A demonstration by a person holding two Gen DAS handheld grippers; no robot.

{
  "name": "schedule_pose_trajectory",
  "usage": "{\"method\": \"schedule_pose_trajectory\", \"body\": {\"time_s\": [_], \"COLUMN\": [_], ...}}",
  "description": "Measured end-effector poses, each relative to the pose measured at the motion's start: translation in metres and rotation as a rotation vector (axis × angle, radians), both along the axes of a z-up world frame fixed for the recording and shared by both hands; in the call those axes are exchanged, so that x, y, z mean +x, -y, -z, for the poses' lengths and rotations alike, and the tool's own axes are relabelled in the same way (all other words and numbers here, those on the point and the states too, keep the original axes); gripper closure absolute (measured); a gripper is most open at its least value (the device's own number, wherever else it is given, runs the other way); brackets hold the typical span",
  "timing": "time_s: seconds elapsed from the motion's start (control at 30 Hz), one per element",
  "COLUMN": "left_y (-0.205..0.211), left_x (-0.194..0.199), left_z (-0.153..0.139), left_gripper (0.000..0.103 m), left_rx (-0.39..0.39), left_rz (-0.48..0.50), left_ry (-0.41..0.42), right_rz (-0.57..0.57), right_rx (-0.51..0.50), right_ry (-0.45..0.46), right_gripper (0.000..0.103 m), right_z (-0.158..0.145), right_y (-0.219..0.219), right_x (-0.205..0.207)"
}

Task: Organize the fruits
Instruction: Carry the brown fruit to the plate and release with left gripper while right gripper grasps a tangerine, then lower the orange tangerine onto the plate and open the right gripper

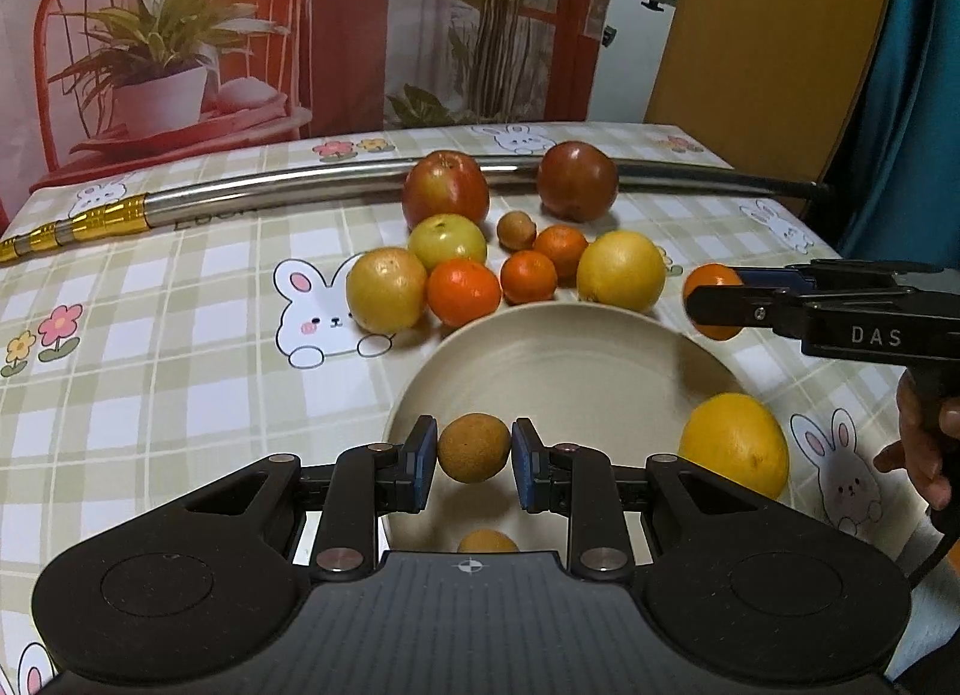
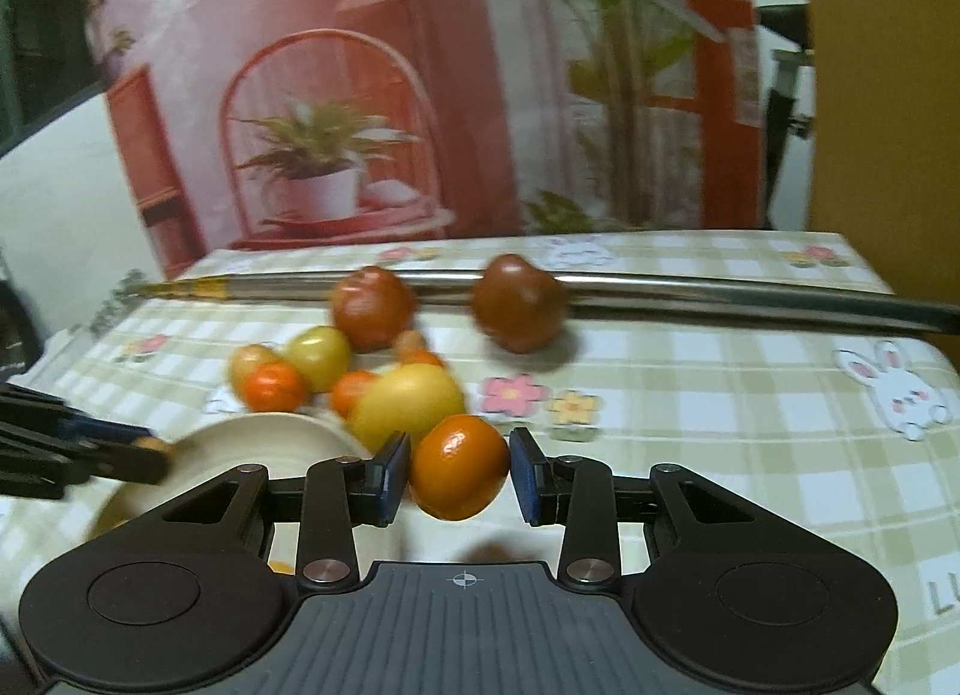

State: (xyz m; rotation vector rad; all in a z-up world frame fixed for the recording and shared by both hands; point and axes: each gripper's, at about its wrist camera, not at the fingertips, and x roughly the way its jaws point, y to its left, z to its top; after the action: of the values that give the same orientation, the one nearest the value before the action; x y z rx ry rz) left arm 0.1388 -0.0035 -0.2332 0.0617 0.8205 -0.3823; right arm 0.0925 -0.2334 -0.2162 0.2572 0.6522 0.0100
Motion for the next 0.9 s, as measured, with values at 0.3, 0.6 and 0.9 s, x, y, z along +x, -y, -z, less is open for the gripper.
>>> {"method": "schedule_pose_trajectory", "body": {"time_s": [0.3, 0.6, 0.9], "left_y": [0.001, 0.002, 0.001], "left_x": [-0.002, -0.003, -0.002], "left_z": [0.005, 0.008, 0.01], "left_gripper": [0.075, 0.075, 0.075], "left_rx": [0.022, 0.033, 0.041], "left_rz": [0.001, -0.005, -0.017], "left_ry": [-0.006, -0.015, -0.02], "right_rz": [-0.12, -0.141, -0.146], "right_rx": [0.024, 0.021, 0.023], "right_ry": [-0.046, -0.116, -0.165], "right_gripper": [0.07, 0.07, 0.07], "right_z": [-0.002, 0.006, 0.012], "right_y": [-0.03, -0.04, -0.042], "right_x": [0.012, 0.018, 0.021]}}
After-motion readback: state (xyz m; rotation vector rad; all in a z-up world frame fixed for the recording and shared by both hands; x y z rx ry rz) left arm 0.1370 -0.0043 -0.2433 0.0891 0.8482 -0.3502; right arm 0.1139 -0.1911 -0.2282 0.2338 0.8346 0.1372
